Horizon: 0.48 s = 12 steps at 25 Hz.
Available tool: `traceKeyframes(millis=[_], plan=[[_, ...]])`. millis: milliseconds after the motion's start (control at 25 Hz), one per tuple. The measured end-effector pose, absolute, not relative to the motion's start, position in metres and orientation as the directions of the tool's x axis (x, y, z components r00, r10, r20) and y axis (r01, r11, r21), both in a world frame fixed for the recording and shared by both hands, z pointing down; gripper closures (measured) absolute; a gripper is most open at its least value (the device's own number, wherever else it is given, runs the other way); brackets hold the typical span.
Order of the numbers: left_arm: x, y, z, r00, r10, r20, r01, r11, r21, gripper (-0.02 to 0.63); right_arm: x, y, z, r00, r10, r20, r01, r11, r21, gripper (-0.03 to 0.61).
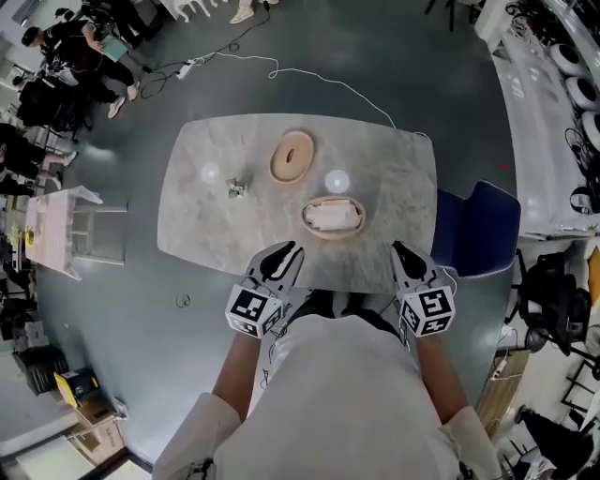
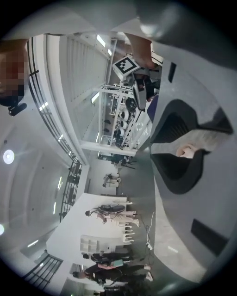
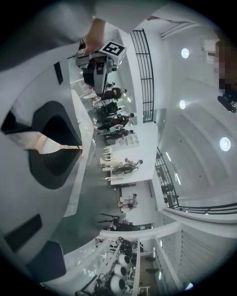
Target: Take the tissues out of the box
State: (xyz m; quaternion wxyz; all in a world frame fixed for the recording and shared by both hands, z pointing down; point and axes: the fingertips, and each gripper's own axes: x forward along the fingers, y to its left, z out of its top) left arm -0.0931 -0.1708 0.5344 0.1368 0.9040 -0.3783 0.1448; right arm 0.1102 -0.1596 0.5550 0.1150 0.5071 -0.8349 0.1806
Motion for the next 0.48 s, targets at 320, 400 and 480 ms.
traceKeyframes(millis=[320,400,480], plan=[[-0.065,-0.204,0.592,0.751,-0.470,0.463,-0.592,-0.790,0.158,0.535,0.110,-0.168,0.576,-0.376,-0.822,0.427,-0.926,0.322,-0.195,0.534],[-0.057,-0.213,0.608,0.762,-0.424,0.489,-0.554,-0.818,0.153,0.534,0.110,-0.171,0.586,-0.357,-0.821,0.445,-0.933,0.296,-0.203,0.534],[-0.050,-0.221,0.625,0.765,-0.378,0.521,-0.518,-0.842,0.151,0.532,0.110,-0.173,0.593,-0.340,-0.819,0.463,-0.939,0.273,-0.208,0.534]])
